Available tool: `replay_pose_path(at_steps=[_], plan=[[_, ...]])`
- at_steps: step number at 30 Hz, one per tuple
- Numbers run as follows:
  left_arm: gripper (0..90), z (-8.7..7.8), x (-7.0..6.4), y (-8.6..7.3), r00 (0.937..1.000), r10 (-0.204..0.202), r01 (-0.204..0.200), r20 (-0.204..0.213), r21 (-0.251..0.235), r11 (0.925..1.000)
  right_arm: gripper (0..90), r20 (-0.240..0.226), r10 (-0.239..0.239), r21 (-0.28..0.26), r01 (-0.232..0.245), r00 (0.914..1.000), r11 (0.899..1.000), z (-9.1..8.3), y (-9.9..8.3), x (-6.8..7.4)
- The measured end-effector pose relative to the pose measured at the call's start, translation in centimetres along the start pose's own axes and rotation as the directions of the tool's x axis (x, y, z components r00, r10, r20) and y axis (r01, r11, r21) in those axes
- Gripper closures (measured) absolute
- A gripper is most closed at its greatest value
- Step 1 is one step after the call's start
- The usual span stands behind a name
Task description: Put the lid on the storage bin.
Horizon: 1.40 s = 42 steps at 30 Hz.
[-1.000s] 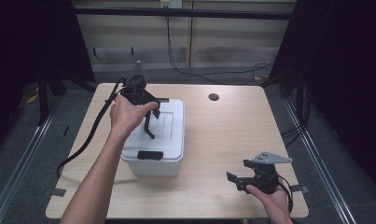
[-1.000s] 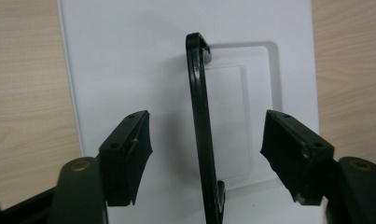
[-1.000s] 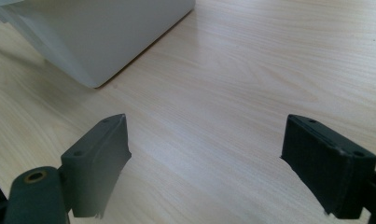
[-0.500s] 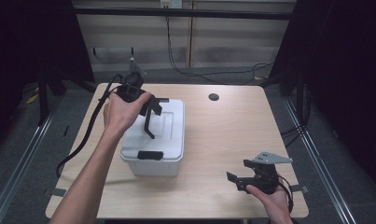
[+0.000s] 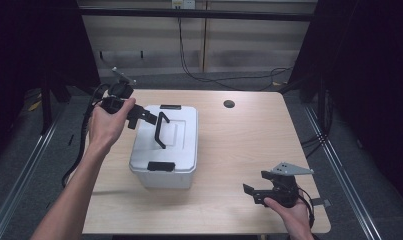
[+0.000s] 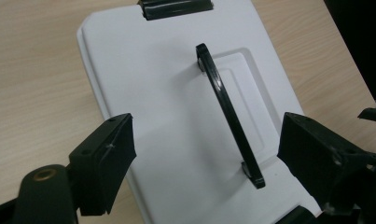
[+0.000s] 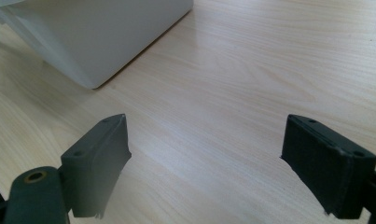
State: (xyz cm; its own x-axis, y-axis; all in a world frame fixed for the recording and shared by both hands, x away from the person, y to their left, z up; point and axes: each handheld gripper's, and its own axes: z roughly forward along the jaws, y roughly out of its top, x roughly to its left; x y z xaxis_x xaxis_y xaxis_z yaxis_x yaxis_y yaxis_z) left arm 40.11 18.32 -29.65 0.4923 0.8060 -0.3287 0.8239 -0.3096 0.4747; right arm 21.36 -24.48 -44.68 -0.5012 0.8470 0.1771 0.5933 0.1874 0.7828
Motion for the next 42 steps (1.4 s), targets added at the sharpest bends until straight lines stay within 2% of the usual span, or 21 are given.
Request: replay_pose_path(at_steps=[3, 6, 8, 13, 16, 18, 20, 23, 26, 29, 30, 31, 35, 40, 42], plan=[[20.7, -0.4, 0.5, -0.5, 0.9994, 0.035, -0.035, 0.009, -0.011, 0.9993, 14.8, 0.002, 0.001, 0.001, -0.001, 1.0, 1.0, 0.0, 0.0, 0.0], [20.8, -0.8, 1.0, -1.0, 0.9979, 0.064, -0.064, 0.0, -0.019, 0.9978, 14.8, 0.001, -0.001, -0.002, 0.001, 1.0, 1.0, 0.0, 0.0, 0.0], [20.8, -1.1, 1.3, -1.4, 0.9978, 0.066, -0.066, 0.003, -0.018, 0.9977, 14.7, 0.0, -0.002, -0.002, 0.002, 1.0, 1.0, 0.0, 0.0, 0.0], [18.2, -1.8, 2.0, -2.2, 0.9981, 0.053, -0.051, 0.031, -0.068, 0.9964, 14.8, 0.005, 0.003, 0.0, -0.003, 1.0, 1.0, 0.0, 0.0, 0.0], [17.9, -2.2, 2.3, -2.8, 0.9949, 0.091, -0.087, 0.045, -0.066, 0.994, 14.8, 0.005, 0.005, 0.0, -0.005, 1.0, 1.0, 0.0, 0.0, 0.0], [18.7, -2.6, 2.5, -3.2, 0.9937, 0.102, -0.099, 0.046, -0.067, 0.9928, 14.8, 0.006, 0.004, 0.002, -0.004, 1.0, 1.0, 0.0, 0.0, 0.0], [18.4, -3.0, 2.8, -3.6, 0.9962, 0.082, -0.08, 0.029, -0.08, 0.9936, 14.8, 0.005, 0.004, 0.0, -0.004, 1.0, 1.0, 0.0, 0.0, 0.0], [18.5, -3.5, 3.5, -4.5, 0.9947, 0.095, -0.091, 0.039, -0.091, 0.9917, 14.8, 0.006, 0.007, 0.0, -0.007, 1.0, 1.0, 0.0, 0.0, -0.1], [18.5, -3.7, 4.0, -5.6, 0.9938, 0.11, -0.107, 0.022, -0.099, 0.9893, 14.8, 0.006, 0.003, 0.001, -0.003, 1.0, 1.0, 0.0, 0.0, 0.0], [18.7, -3.9, 4.7, -6.5, 0.9939, 0.109, -0.105, 0.02, -0.147, 0.9837, 14.8, 0.008, 0.008, 0.001, -0.008, 0.9999, 1.0, 0.0, 0.0, -0.1], [18.8, -3.9, 5.0, -6.8, 0.9953, 0.093, -0.088, 0.025, -0.149, 0.9849, 14.8, 0.009, 0.009, 0.002, -0.009, 0.9999, 1.0, 0.0, 0.0, -0.1], [18.8, -3.9, 5.3, -7.0, 0.995, 0.095, -0.089, 0.032, -0.152, 0.9844, 14.8, 0.009, 0.009, 0.003, -0.009, 0.9999, 1.0, 0.0, 0.0, -0.1], [18.8, -4.0, 5.8, -8.6, 0.9936, 0.112, -0.108, 0.013, -0.162, 0.9809, 14.8, 0.008, 0.008, 0.001, -0.008, 0.9999, 1.0, 0.0, 0.0, -0.1], [18.8, -3.9, 6.6, -10.8, 0.9936, 0.113, -0.11, 0.008, -0.167, 0.9798, 14.8, 0.008, 0.006, 0.002, -0.006, 0.9999, 1.0, 0.0, 0.0, 0.0], [18.8, -4.1, 6.5, -11.8, 0.9922, 0.124, -0.122, 0.003, -0.178, 0.9764, 14.8, 0.008, 0.006, 0.001, -0.006, 1.0, 1.0, 0.0, 0.0, 0.0]])
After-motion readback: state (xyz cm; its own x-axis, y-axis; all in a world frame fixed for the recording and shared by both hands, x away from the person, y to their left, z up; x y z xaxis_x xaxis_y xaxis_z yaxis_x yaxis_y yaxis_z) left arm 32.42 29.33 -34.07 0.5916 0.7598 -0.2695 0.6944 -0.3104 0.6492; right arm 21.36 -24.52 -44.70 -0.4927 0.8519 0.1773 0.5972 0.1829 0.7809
